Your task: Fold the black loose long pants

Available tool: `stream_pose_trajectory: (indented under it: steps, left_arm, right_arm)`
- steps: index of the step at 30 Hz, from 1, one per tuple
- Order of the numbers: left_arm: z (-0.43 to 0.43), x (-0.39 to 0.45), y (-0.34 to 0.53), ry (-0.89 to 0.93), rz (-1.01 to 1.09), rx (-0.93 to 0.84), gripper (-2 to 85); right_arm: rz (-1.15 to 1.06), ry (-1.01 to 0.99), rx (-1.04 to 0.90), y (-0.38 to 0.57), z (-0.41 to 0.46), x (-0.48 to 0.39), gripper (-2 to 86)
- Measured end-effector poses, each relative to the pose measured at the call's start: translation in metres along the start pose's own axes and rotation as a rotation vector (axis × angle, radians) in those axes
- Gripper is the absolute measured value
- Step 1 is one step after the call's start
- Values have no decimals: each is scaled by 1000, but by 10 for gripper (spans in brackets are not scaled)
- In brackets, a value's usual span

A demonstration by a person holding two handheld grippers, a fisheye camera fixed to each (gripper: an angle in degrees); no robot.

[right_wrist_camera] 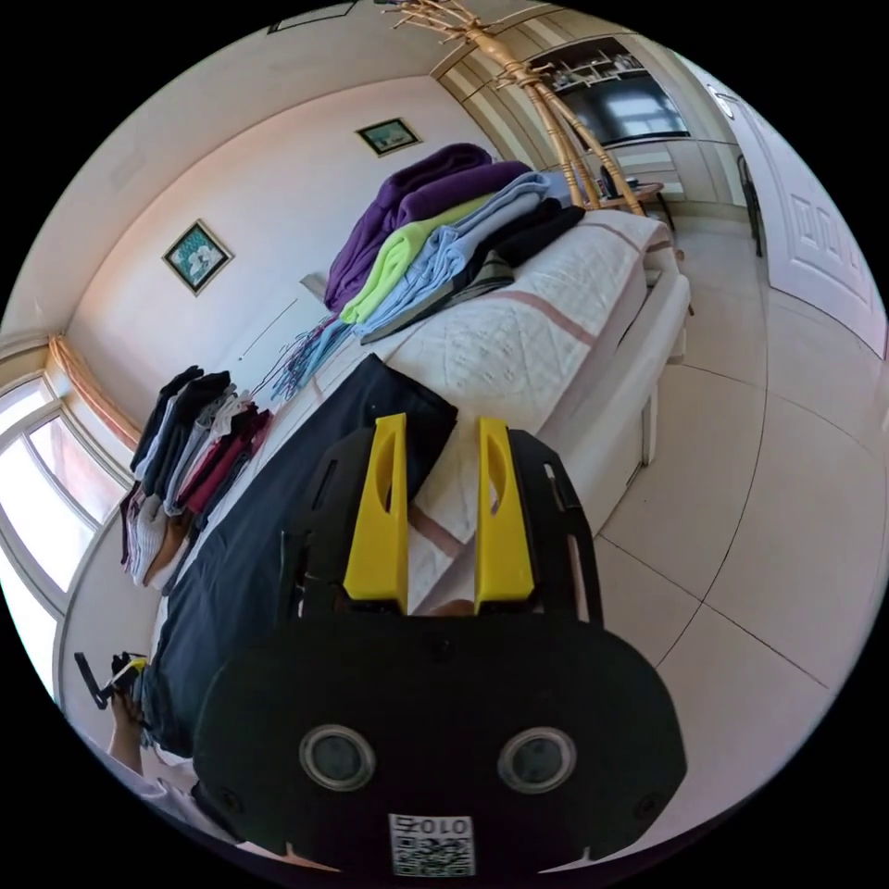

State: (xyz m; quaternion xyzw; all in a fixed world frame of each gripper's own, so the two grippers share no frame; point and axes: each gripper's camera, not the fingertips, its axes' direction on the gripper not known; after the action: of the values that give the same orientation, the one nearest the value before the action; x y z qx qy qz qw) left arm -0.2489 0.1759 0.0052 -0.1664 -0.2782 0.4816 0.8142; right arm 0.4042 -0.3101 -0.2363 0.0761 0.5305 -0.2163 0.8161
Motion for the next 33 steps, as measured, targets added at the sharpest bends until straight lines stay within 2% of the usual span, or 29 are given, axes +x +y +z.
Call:
stream_pose_trajectory:
  steps: [5, 11, 16, 18, 19, 21, 24, 27, 30, 33]
  left_arm:
    - [-10, -5, 3, 19, 20, 6, 88]
    - [-26, -17, 6, 67, 6, 53, 85]
    - [-31, -23, 4, 141, -12, 89, 85]
    - [-34, -21, 1, 152, 4, 94, 85]
    - [-36, -21, -1, 155, 15, 97, 85]
    - [-41, -25, -3, 162, 21, 103, 86]
    - [-51, -38, -3, 185, 3, 121, 88]
    - [-59, -52, -1, 200, -18, 129, 89]
    - [-58, -61, -1, 214, -36, 129, 90]
    - [-53, -64, -10, 259, -37, 120, 91]
  right_arm:
    - [-33, 98, -8, 9, 0, -30, 58]
    - [-115, 49, -111, -14, -25, -90, 40]
    - [-521, -54, -166, 13, -55, -242, 38]
    - [-776, -123, -180, 69, -64, -325, 37]
    - [-828, -140, -197, 86, -62, -343, 37]
    - [-980, -184, -332, 159, -35, -397, 36]
    - [-1142, -136, -531, 241, 9, -428, 36]
    - [-1140, -131, -526, 264, 15, -431, 36]
    - [-1080, -156, -585, 253, 16, -439, 35]
    - [-1046, -166, -555, 241, 3, -456, 35]
